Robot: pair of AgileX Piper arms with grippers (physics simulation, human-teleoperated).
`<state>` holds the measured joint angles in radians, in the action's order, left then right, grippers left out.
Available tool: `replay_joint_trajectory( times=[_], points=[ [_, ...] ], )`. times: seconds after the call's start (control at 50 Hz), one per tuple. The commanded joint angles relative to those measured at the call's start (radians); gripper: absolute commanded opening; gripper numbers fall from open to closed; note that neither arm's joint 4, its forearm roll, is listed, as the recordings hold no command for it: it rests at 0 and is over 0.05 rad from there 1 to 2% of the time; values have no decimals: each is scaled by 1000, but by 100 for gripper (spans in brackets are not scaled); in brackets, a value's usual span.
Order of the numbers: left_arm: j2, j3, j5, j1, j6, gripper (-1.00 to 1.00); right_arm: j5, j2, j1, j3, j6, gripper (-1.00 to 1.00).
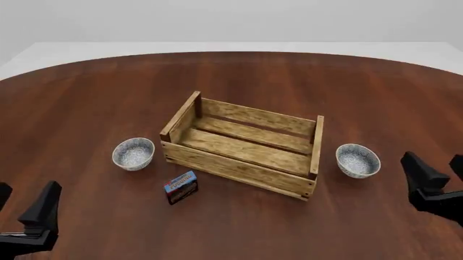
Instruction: Stack the right bowl on the left bowl and place them in the tray.
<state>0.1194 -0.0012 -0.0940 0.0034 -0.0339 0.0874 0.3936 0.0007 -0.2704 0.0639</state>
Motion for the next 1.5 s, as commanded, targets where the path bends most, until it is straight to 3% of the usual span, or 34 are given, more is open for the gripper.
replay_joint_trajectory(
  times=[0.02,0.18,0.22,0.26,0.34,0.44,0.62,0.76,1.1,1.5],
  points=[
    [47,1,-37,-3,-5,100,113,169,-1,-161,3,100],
    [38,1,-26,-15,-1,100,212,241,-32,-296,-25,100],
    [40,1,-25,-17,2,100,228,296,-71,-320,-49,100],
    [42,1,-25,-19,5,100,247,301,-65,-341,-39,100],
    [37,1,-19,-17,6,100,278,343,-94,-392,-78,100],
    [28,0,-9,-21,7,100,300,398,-107,-438,-77,100],
    [-3,-1,18,-33,-4,100,304,507,-125,-484,-85,100],
    [-28,-4,41,-39,-14,100,305,569,-158,-512,-128,100],
    [-60,-1,62,-52,-13,100,283,751,-173,-585,-115,100],
    [-75,0,74,-46,-9,100,223,944,-189,-594,-140,100]
  ],
)
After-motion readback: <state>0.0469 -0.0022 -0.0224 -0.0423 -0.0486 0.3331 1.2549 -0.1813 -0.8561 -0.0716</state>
